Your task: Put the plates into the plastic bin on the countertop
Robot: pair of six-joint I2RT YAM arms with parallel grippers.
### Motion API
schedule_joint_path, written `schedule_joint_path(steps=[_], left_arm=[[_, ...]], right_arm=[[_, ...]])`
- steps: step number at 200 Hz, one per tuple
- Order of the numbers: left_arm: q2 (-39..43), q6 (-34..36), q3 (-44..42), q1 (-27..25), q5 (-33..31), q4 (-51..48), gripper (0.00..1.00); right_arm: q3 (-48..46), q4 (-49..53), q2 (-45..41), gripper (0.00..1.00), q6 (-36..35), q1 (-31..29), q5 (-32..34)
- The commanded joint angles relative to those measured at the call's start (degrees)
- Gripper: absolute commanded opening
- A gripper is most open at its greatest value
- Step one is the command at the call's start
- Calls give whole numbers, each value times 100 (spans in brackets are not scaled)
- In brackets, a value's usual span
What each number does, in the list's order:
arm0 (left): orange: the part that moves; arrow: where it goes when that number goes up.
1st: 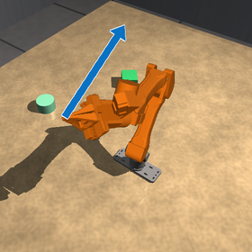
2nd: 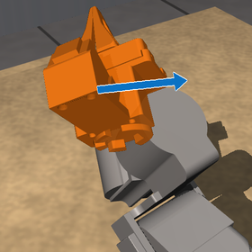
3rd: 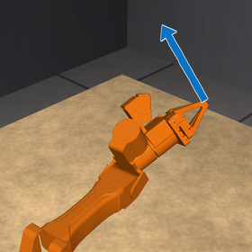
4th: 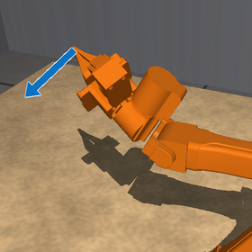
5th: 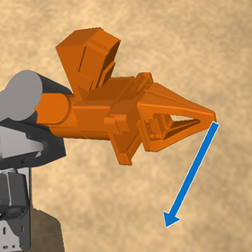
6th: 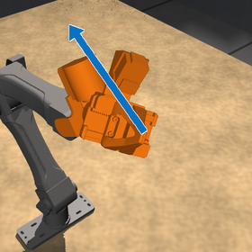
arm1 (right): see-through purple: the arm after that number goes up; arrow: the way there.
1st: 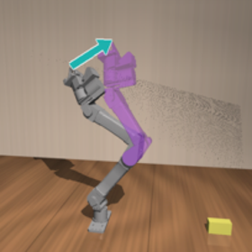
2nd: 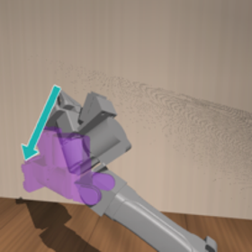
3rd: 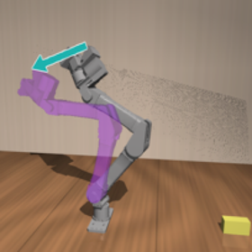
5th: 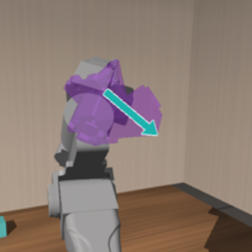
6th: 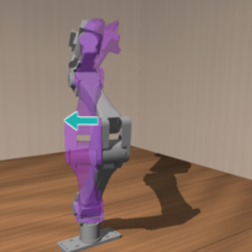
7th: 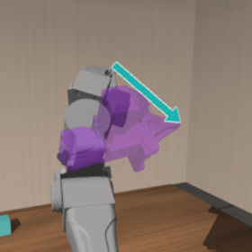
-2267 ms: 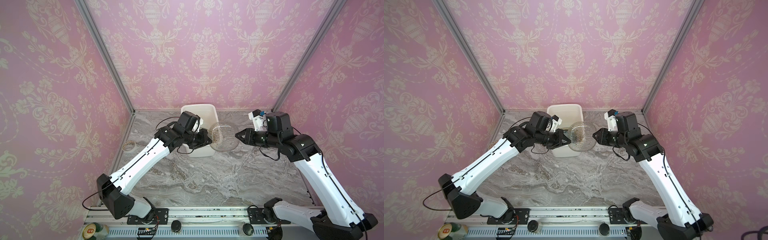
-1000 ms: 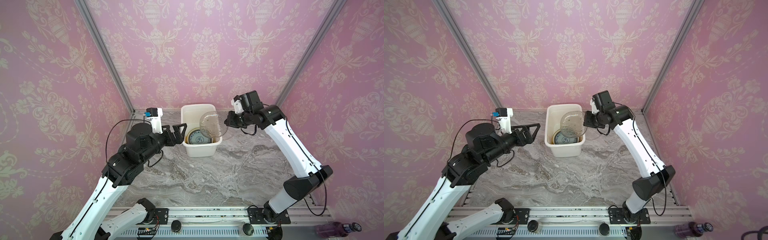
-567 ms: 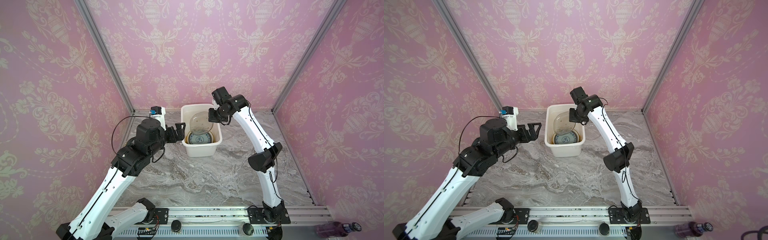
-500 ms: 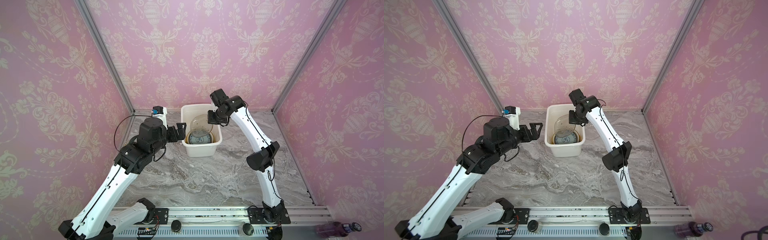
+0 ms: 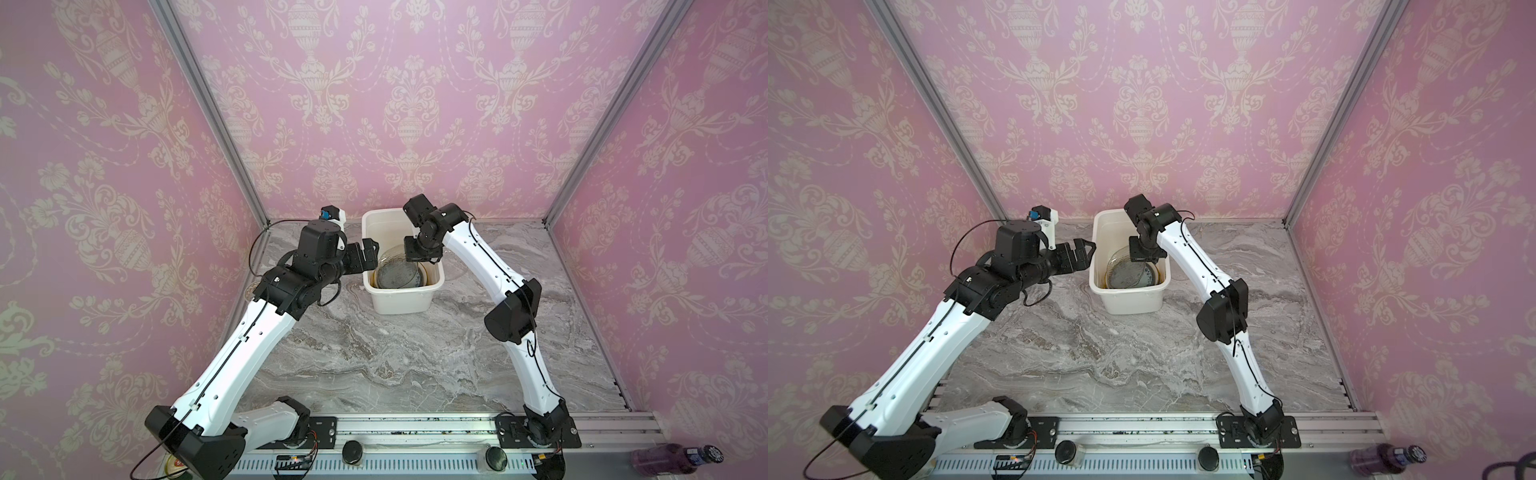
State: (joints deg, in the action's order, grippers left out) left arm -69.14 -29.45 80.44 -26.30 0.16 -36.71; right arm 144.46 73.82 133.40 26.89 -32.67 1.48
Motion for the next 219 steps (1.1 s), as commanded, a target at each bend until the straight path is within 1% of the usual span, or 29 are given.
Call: schedule_joint_path(steps=[1, 63, 138, 179, 199, 219], left_arm=[[-33, -51, 165, 88, 194, -60, 99], [-46, -60, 195, 222, 272, -152, 99], [-68, -99, 296, 310, 264, -295, 99], [-64, -157, 371, 326, 152, -372, 99], [-65, -157, 410, 337, 151, -385, 99], [-64, -149, 423, 345, 146, -408, 99]], right_arm=[[-32, -146, 127, 0, -79, 6, 173], [-93, -209, 300, 0, -62, 76, 158], [-327, -298, 292, 12, -114, 102, 168], [-357, -298, 265, 13, -158, 103, 256], [-357, -293, 248, 16, -158, 111, 280], [-357, -323, 213, 22, -184, 106, 300]])
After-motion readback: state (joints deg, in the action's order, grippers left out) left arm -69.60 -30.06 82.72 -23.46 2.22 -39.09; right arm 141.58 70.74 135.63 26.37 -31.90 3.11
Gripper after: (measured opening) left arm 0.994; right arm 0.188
